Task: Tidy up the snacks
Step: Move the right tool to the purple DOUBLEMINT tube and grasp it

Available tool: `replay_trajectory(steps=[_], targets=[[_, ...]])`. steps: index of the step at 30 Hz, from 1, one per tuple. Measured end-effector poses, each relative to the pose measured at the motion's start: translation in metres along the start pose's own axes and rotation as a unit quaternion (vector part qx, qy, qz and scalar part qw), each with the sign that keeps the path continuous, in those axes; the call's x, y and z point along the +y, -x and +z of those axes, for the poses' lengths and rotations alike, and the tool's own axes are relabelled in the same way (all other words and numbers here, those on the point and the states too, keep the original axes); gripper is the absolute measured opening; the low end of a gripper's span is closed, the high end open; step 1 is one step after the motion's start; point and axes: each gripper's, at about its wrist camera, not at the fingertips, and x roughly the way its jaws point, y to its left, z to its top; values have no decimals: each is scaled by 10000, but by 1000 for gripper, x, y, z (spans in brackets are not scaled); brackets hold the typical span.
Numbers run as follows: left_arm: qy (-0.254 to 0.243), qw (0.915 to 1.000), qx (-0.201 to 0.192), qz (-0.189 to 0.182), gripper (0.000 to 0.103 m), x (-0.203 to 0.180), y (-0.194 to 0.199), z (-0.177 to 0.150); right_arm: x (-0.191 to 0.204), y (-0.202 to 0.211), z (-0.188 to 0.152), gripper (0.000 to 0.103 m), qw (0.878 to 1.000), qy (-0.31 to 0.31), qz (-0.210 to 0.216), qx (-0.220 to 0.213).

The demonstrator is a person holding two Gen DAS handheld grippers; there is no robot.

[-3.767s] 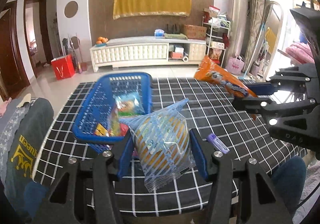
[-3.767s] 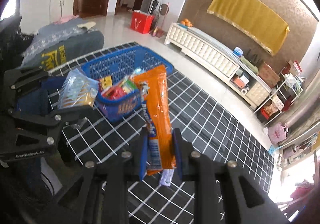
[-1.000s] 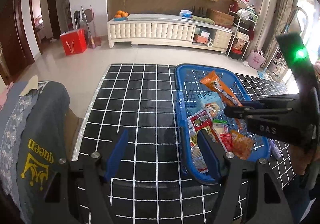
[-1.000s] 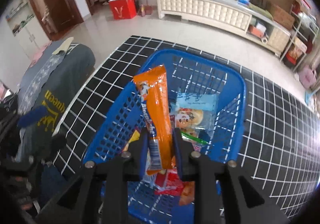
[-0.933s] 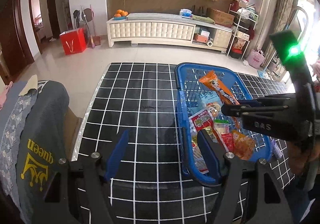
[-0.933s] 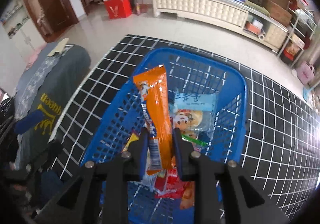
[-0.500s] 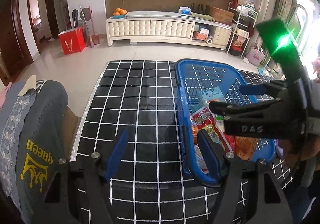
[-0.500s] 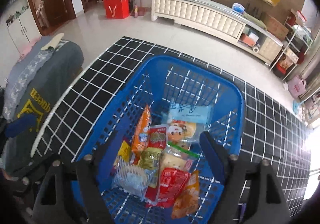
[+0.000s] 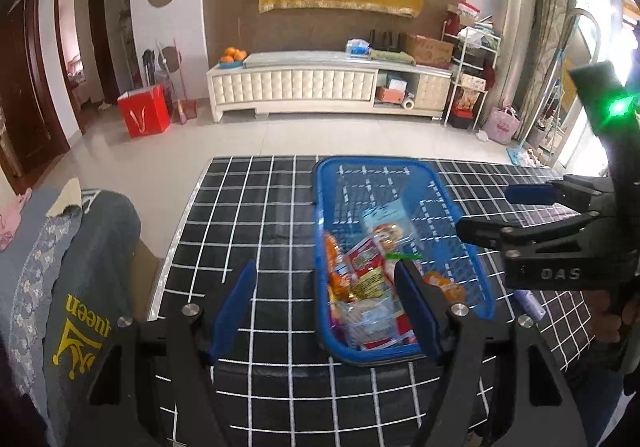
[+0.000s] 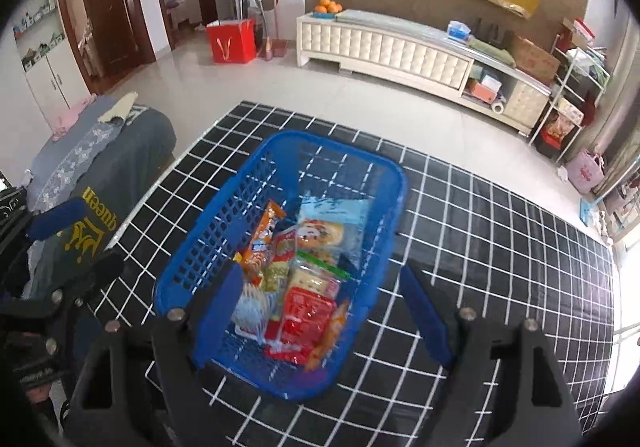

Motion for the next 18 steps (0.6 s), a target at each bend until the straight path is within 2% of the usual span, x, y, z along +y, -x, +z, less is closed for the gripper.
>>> replay_trajectory(steps=[4,10,18], targets=[[-10,9998,-9,-211,69,-19,9,3,-14,21,-9,84,9998,-28,-34,-170],[-265,9991,-119,-310,69,-55,19,6,-42,46,-29,84,9993,-206,-46,-314],[-483,9973,-72,-551,69,-104,17,-7,-75,59,-63,84,9983,-455,-163,-311]])
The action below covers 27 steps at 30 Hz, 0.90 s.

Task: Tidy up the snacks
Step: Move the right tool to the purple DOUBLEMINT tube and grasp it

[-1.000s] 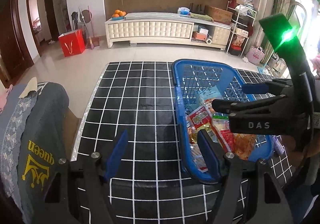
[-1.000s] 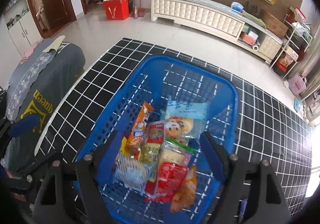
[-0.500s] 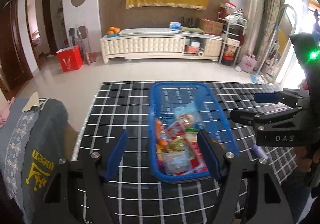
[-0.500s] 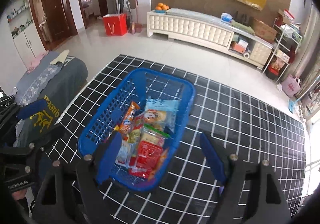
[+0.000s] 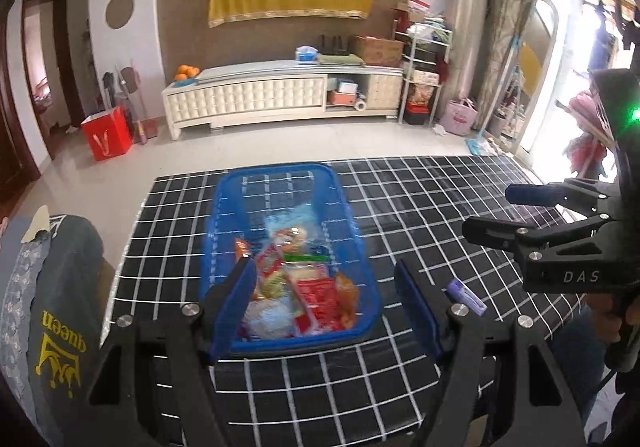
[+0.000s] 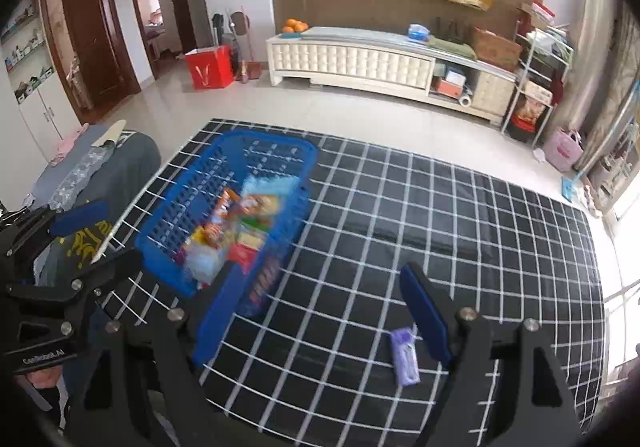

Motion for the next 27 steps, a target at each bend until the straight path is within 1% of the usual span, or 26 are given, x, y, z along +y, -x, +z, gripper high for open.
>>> replay_trajectory(steps=[1,2,3,6,8,10,12,15,20,23,27], targets=[[-53,10000,16,2,71,-7,-2,-1,-5,1,-6,84,10000,-6,-94,-13],[-87,10000,32,8,79,-13,-4,-3,-9,2,-12,84,9997,16,-219,-44],[-104,9999,28,8,82,-18,-5,-5,-13,4,-20,84,9994,52,-337,-84],[-56,10000,-10,48,82,-36,-10,-13,-24,4,-35,85,9987,123,-483,-141],[19,10000,35,28,82,-45,-16,-19,-30,1,-48,86,9987,140,-471,-98],[144,9998,90,-75,82,-52,-21,-27,-37,-2,-56,86,9989,180,-430,-51],[343,9991,192,-166,82,-57,-30,-35,-45,-7,-67,87,9990,197,-389,-5],[505,9978,361,-238,82,-65,-41,-50,-56,-15,-79,87,9994,149,-292,137],[482,9960,665,-351,82,-83,-60,-72,-70,-40,-103,87,9989,19,-145,442],[392,9951,867,-257,82,-89,-72,-79,-74,-48,-114,87,9993,25,-117,365],[379,9944,983,-100,82,-96,-87,-86,-81,-70,-125,87,9984,0,73,564]])
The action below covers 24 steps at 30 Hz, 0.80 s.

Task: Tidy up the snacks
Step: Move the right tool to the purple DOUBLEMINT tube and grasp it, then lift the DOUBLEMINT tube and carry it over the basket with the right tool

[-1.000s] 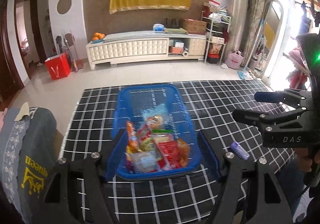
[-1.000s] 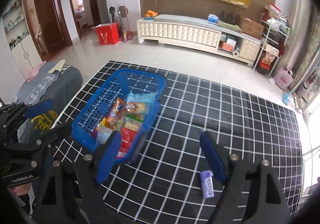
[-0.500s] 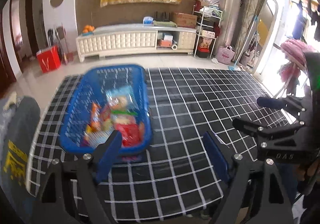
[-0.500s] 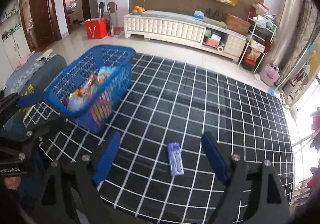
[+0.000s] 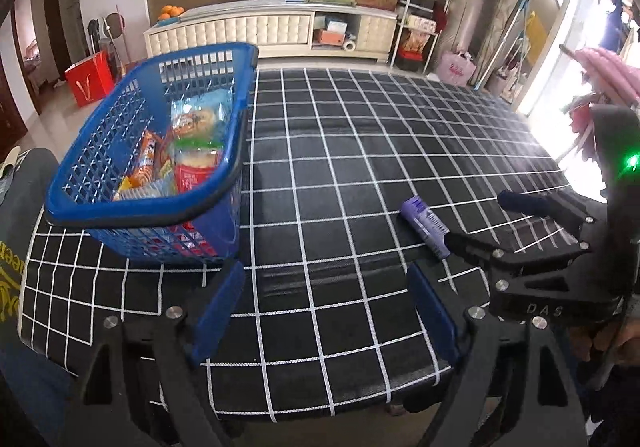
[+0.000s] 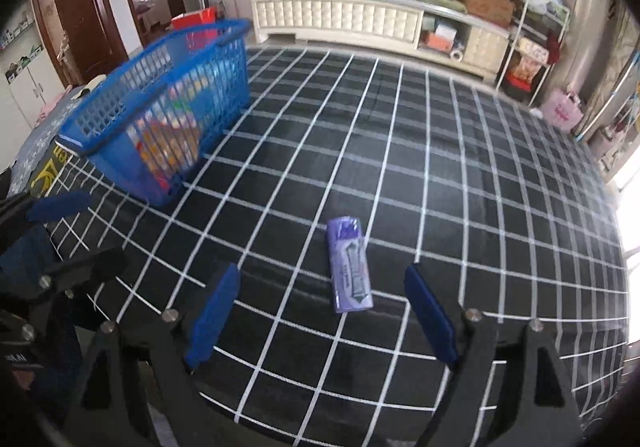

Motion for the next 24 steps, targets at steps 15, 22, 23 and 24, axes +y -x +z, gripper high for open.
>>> replay_trajectory(steps=[15,22,23,24], targets=[[-233,9990,314,232,82,-22,-55,1,-27,-63,-12,48,9990,62,175,397],[-244,9986,381,275,82,-24,-68,0,-21,-67,-15,35,9991,316,-56,290],[-230,9987,383,259,82,-24,-68,0,-21,-67,-16,35,9991,303,-46,281],[-218,9987,377,257,82,-23,-68,1,-22,-67,-17,35,9992,278,-25,280]])
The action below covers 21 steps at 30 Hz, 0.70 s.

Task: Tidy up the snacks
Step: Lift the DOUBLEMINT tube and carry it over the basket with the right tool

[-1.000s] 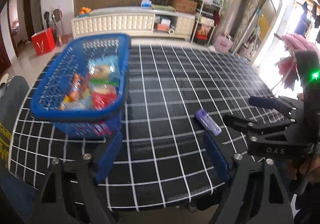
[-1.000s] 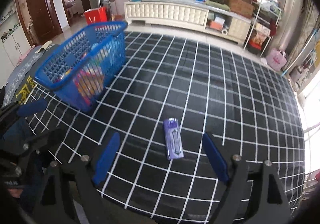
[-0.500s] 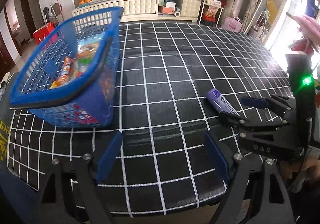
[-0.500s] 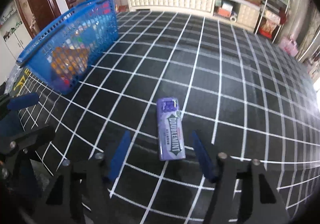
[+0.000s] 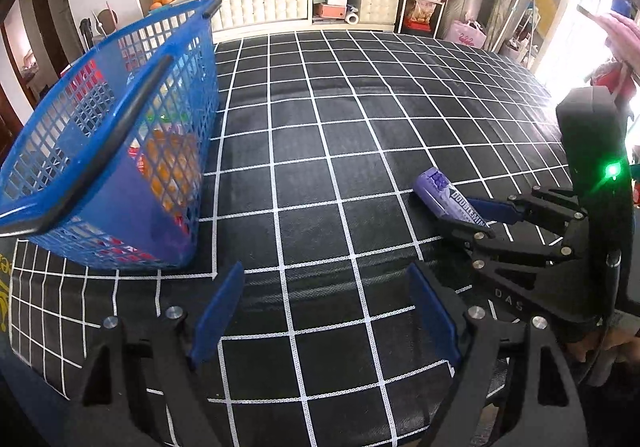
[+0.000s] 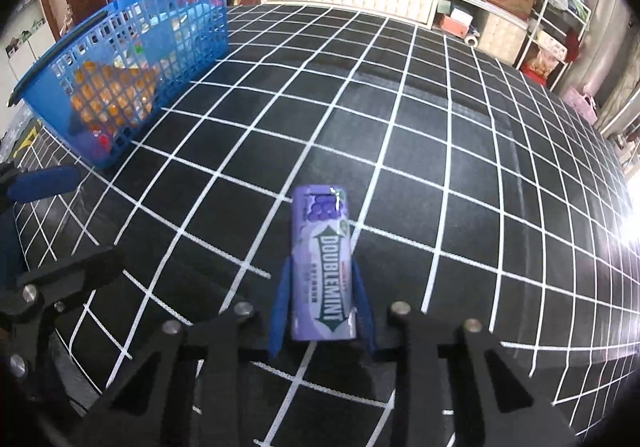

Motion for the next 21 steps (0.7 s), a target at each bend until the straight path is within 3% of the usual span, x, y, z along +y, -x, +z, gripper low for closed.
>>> replay_trajectory(steps=[5,10,21], targets=[[24,9999,-89,-44,82,3,7,1,-2,4,1,34,9996,-227,180,24],[7,9995,-286,-142,82,3,26,5,0,24,5,34,9994,-334,88,-86],[57,9958,-868,-289,82,24,79,18,29,94,35,34,9972,-328,55,-665]])
